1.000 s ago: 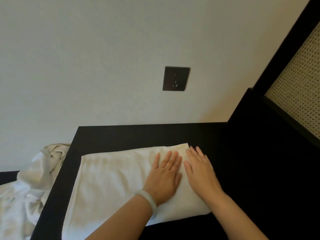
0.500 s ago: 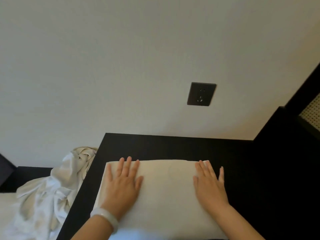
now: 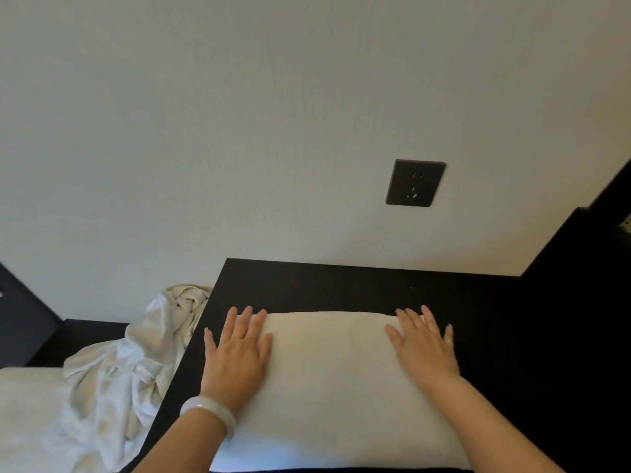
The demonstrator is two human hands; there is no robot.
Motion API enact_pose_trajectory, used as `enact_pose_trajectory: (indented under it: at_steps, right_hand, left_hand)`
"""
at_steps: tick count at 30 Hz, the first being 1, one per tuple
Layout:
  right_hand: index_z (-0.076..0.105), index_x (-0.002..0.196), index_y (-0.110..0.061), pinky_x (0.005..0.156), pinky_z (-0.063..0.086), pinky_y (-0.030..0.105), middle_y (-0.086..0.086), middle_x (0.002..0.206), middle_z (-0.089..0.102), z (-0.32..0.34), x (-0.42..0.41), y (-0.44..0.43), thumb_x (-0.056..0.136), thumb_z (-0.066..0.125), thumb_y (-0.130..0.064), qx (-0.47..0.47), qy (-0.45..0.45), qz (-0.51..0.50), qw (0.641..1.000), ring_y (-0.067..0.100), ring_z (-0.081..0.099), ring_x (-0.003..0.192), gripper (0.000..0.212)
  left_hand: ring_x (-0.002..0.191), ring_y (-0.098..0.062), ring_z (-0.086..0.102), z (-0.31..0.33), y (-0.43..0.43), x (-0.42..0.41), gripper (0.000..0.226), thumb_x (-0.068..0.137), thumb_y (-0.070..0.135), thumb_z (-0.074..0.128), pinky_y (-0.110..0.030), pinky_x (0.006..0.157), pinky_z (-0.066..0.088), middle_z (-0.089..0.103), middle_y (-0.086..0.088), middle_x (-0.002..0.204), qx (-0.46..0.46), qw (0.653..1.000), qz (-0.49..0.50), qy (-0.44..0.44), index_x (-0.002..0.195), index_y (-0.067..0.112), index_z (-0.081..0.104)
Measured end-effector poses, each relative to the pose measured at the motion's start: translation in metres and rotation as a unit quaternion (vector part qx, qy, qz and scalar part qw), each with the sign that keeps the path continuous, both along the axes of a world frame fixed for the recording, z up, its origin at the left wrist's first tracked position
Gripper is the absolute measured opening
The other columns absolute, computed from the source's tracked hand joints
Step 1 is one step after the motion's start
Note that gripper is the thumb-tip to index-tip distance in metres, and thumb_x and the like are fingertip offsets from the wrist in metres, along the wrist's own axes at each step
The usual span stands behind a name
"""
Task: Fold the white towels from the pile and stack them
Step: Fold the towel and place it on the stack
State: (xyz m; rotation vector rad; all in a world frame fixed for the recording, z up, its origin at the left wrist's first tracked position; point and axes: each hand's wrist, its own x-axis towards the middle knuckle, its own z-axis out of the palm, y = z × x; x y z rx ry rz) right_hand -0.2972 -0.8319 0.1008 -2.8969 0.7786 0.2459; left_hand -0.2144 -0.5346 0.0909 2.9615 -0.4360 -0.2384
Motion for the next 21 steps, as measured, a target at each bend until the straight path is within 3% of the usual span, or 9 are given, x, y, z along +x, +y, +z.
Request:
enact_pose_trajectory:
  at_steps: [2, 3, 5, 7, 9, 12, 16, 18, 21]
  right_hand:
    - [0.013, 0.157, -0.026, 0.12, -0.001, 0.06, -0.002, 0.166, 0.009, 0.007, 0.002, 0.012, 0.102, 0.016, -0.055, -0.03, -0.019, -0.017, 0.999, 0.026, -0.006, 0.152, 0.063]
    - [0.016, 0.157, -0.027, 0.12, -0.002, 0.059, -0.001, 0.166, 0.011, 0.008, 0.002, 0.023, 0.102, 0.019, -0.054, -0.048, -0.055, 0.0, 0.997, 0.028, -0.004, 0.152, 0.062]
    - [0.015, 0.157, -0.031, 0.118, -0.008, 0.054, -0.003, 0.166, 0.009, 0.002, -0.002, 0.053, 0.101, 0.022, -0.051, -0.027, -0.113, 0.086, 0.99, 0.025, -0.004, 0.153, 0.059]
    - [0.001, 0.157, -0.035, 0.117, -0.017, 0.051, -0.006, 0.166, -0.005, -0.013, -0.013, 0.072, 0.101, 0.016, -0.051, -0.002, -0.084, 0.157, 0.984, 0.019, -0.015, 0.151, 0.06]
    - [-0.008, 0.156, -0.035, 0.119, -0.018, 0.046, -0.008, 0.164, -0.014, -0.023, -0.026, 0.061, 0.102, 0.013, -0.05, -0.013, -0.076, 0.137, 0.988, 0.015, -0.022, 0.149, 0.061]
    - [-0.009, 0.157, -0.027, 0.12, -0.017, 0.037, -0.007, 0.165, -0.011, -0.024, -0.041, 0.027, 0.101, 0.007, -0.05, -0.037, -0.082, 0.089, 0.992, 0.01, -0.021, 0.148, 0.062]
    - [-0.006, 0.157, -0.024, 0.122, -0.012, 0.044, -0.007, 0.165, -0.007, -0.01, -0.042, 0.015, 0.1, 0.006, -0.055, -0.037, -0.022, 0.056, 0.998, 0.012, -0.016, 0.15, 0.065]
    - [0.003, 0.158, -0.022, 0.121, -0.011, 0.048, -0.002, 0.166, 0.001, 0.0, -0.045, 0.025, 0.099, 0.004, -0.057, -0.054, -0.028, 0.019, 0.998, 0.018, -0.01, 0.151, 0.069]
    - [0.035, 0.152, -0.017, 0.121, -0.004, 0.047, 0.006, 0.159, 0.032, 0.008, -0.051, 0.071, 0.1, 0.011, -0.05, -0.061, -0.132, 0.081, 0.986, 0.024, 0.021, 0.15, 0.066]
  left_hand:
    - [0.152, -0.026, -0.002, 0.008, -0.01, -0.009, 0.058, 0.102, 0.047, 0.005, -0.058, 0.12, 0.004, 0.008, 0.0, 0.165, 0.026, 0.999, 0.002, -0.036, 0.156, 0.027, 0.012]
    - [0.151, -0.03, 0.01, 0.013, -0.021, -0.017, 0.06, 0.101, 0.044, 0.009, -0.061, 0.118, 0.011, 0.018, -0.005, 0.163, 0.03, 0.997, -0.019, -0.07, 0.155, 0.022, 0.023]
    - [0.147, -0.032, 0.025, 0.016, -0.046, -0.037, 0.062, 0.097, 0.041, 0.014, -0.062, 0.115, 0.021, 0.032, -0.007, 0.158, -0.008, 0.992, -0.086, -0.089, 0.149, 0.02, 0.041]
    - [0.151, -0.026, -0.002, 0.004, -0.063, -0.055, 0.068, 0.092, 0.047, -0.004, -0.062, 0.118, 0.0, 0.006, 0.0, 0.165, 0.003, 0.985, -0.161, -0.067, 0.156, 0.032, 0.015]
    - [0.148, -0.021, -0.02, -0.006, -0.056, -0.058, 0.07, 0.086, 0.052, -0.016, -0.06, 0.114, -0.015, -0.013, 0.006, 0.163, 0.019, 0.989, -0.143, -0.038, 0.154, 0.038, -0.007]
    - [0.15, -0.022, -0.01, -0.008, -0.018, -0.046, 0.065, 0.094, 0.053, -0.005, -0.064, 0.117, 0.001, -0.002, 0.007, 0.164, 0.023, 0.993, -0.092, -0.067, 0.156, 0.036, 0.004]
    - [0.15, -0.021, -0.016, -0.008, 0.027, -0.031, 0.057, 0.095, 0.056, -0.011, -0.06, 0.119, 0.003, -0.024, 0.013, 0.16, -0.012, 1.0, -0.018, -0.013, 0.15, 0.043, -0.02]
    - [0.151, -0.028, -0.008, 0.002, 0.024, -0.037, 0.061, 0.096, 0.052, -0.008, -0.06, 0.119, 0.005, -0.013, 0.004, 0.163, 0.011, 0.999, 0.001, -0.037, 0.155, 0.035, -0.009]
    - [0.146, -0.033, 0.025, 0.02, -0.02, -0.07, 0.06, 0.097, 0.043, 0.021, -0.062, 0.114, 0.022, 0.032, -0.008, 0.158, -0.011, 0.992, -0.078, -0.096, 0.149, 0.02, 0.039]
